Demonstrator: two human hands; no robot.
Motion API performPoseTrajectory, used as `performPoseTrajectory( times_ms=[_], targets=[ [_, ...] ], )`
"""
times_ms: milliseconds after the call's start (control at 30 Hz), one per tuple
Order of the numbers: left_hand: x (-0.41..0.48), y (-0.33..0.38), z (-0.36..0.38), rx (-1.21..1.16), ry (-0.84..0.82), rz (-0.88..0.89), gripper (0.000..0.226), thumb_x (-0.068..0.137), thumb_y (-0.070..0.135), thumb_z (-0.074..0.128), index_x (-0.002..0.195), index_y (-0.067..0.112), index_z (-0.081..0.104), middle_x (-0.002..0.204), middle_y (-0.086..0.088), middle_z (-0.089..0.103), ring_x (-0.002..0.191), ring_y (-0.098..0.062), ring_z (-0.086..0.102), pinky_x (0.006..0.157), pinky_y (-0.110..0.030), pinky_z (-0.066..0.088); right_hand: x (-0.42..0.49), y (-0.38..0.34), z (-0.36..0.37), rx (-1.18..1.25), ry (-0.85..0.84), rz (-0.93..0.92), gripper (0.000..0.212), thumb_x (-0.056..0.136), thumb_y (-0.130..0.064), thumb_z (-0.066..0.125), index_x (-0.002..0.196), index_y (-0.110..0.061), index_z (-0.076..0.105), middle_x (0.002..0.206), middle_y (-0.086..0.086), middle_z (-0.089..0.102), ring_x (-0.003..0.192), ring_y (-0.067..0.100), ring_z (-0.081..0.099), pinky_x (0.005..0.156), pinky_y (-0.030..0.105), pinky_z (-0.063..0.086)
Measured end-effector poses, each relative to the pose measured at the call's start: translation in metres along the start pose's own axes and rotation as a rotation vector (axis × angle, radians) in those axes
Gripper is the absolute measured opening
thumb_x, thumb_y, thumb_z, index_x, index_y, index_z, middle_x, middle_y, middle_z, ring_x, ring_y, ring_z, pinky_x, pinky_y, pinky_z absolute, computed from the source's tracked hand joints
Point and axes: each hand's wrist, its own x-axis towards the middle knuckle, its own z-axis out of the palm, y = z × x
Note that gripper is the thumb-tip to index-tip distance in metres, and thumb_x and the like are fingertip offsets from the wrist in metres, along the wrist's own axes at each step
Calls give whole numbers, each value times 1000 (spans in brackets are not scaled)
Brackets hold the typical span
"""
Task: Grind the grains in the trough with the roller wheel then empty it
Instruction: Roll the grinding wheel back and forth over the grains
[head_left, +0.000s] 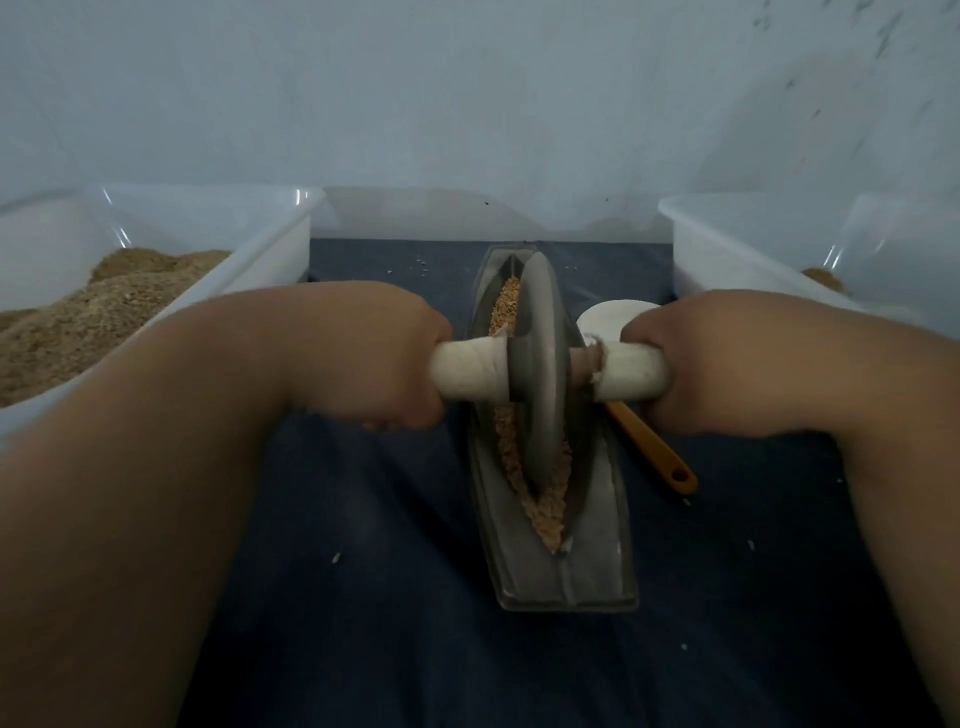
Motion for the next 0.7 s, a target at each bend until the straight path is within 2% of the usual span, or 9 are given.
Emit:
performPoseTrajectory(
  times_ms=[67, 133, 233, 333, 467, 533, 633, 700],
  targets=[
    [11, -3, 4, 17, 152, -19, 24, 66, 50, 63, 81, 32, 59, 63, 9, 60, 56, -4, 54, 55, -26, 44, 17, 4, 11, 9, 82, 50, 19, 73, -28, 67, 73, -35, 49, 68, -9, 57, 62, 8, 55, 57, 30, 49],
    [25, -3, 12, 90, 331, -97, 23, 69, 51, 60, 83, 34, 53, 66, 12, 49, 60, -8, 47, 57, -28, 40, 35, 8, 24, -49, 274, 98, 18, 75, -26, 63, 76, -32, 46, 68, -9, 53, 60, 10, 50, 53, 29, 44],
    [43, 0, 23, 149, 555, -197, 17, 77, 45, 59, 85, 32, 52, 68, 10, 45, 65, -18, 46, 57, -30, 35, 54, 10, 39, -186, 561, 113, 24, 73, -14, 62, 74, -26, 41, 60, -6, 39, 48, 15, 36, 47, 24, 21],
    [51, 1, 26, 199, 660, -198, 15, 80, 42, 60, 82, 28, 53, 70, 7, 46, 63, -19, 44, 56, -30, 31, 61, 10, 43, -206, 641, 120, 23, 72, -12, 63, 74, -24, 43, 58, -6, 33, 46, 18, 29, 48, 23, 12],
    [43, 0, 21, 181, 517, -213, 30, 78, 47, 57, 66, 29, 36, 64, 10, 43, 54, -12, 37, 53, -28, 33, 54, 12, 37, -142, 513, 91, 22, 74, -17, 60, 74, -27, 41, 63, -4, 46, 52, 15, 42, 46, 23, 24],
    [32, -1, 13, 135, 366, -146, 28, 74, 51, 60, 67, 31, 42, 67, 11, 48, 57, -8, 41, 58, -29, 40, 43, 12, 26, -111, 353, 42, 21, 74, -24, 63, 74, -30, 43, 66, -6, 52, 57, 12, 48, 48, 25, 33],
    [11, -2, 0, -19, 67, -33, 28, 67, 54, 67, 76, 29, 59, 63, 7, 64, 56, -6, 58, 60, -28, 49, 16, 6, 8, -57, 112, -27, 21, 69, -32, 69, 71, -36, 48, 65, -10, 55, 59, 6, 54, 49, 26, 40],
    [-2, -2, -4, -60, -56, 21, 29, 63, 57, 66, 79, 33, 62, 60, 14, 67, 55, 0, 62, 59, -26, 50, -1, 2, 1, -47, 22, -26, 19, 66, -31, 70, 70, -35, 52, 62, -10, 56, 58, 5, 56, 51, 27, 46]
  ],
)
